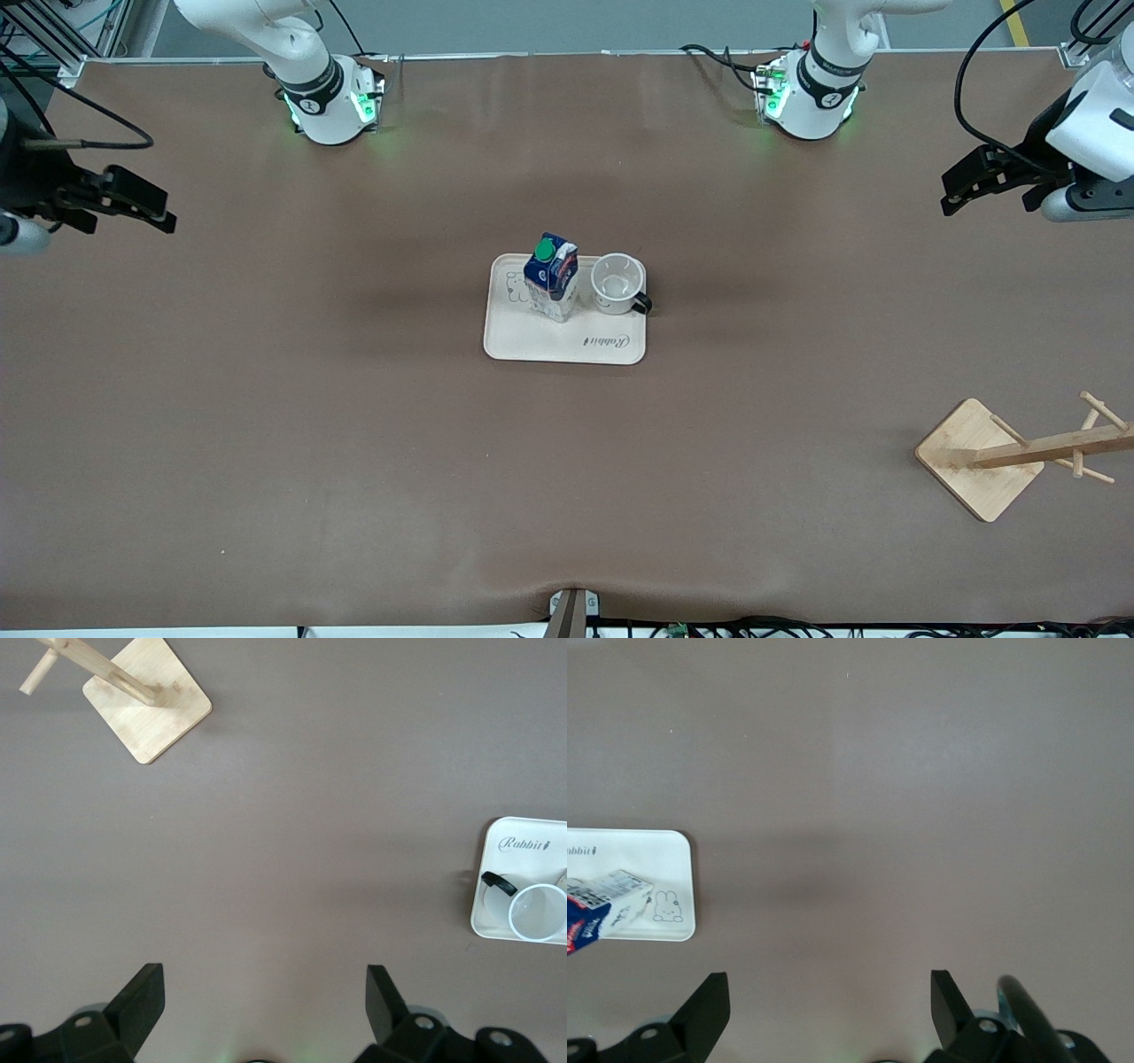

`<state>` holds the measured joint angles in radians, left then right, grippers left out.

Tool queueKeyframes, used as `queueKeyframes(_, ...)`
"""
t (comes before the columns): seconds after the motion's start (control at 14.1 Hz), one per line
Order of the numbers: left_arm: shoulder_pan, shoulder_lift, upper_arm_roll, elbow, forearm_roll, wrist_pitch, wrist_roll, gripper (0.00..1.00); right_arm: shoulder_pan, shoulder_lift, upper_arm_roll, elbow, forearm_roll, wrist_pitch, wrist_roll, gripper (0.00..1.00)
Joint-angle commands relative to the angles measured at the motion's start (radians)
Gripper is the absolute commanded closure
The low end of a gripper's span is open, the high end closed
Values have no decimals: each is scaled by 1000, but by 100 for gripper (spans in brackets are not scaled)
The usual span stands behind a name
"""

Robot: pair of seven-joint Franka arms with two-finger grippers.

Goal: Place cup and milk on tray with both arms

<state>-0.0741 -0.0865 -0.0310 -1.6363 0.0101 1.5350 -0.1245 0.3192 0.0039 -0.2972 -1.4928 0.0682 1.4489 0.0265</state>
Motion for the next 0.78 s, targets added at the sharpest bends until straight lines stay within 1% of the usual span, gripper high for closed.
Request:
queueKeyframes(0.0,-3,-16,3,-16,-2,2,26,0,-70,-148,6,-245,-19,91,-202,0)
queueKeyframes(0.07,2,-19,3,-16,-4,2,31,0,-84,-144,6,-236,-19,82,-283,0)
queueKeyframes(0.14,4,-16,3,-13,-4,4,32,0,-91,-145,6,-241,-15,77,-287,0)
queueKeyframes(0.21,2,-15,3,-13,-6,13,32,0,-91,-139,-3,-222,-4,77,-287,0)
queueKeyframes(0.28,-1,-10,3,-11,-4,13,32,0,-71,-124,4,-152,-14,74,-284,0)
queueKeyframes(0.42,5,-13,3,-14,-4,13,32,0,-33,-72,15,-61,-31,15,-190,0)
queueKeyframes(0.57,2,-12,3,-11,-6,11,32,0,-29,-74,20,-69,-28,-31,-9,0)
queueKeyframes(0.71,-3,-13,-10,-17,-4,1,13,0,-40,-73,15,-76,-27,-36,15,0)
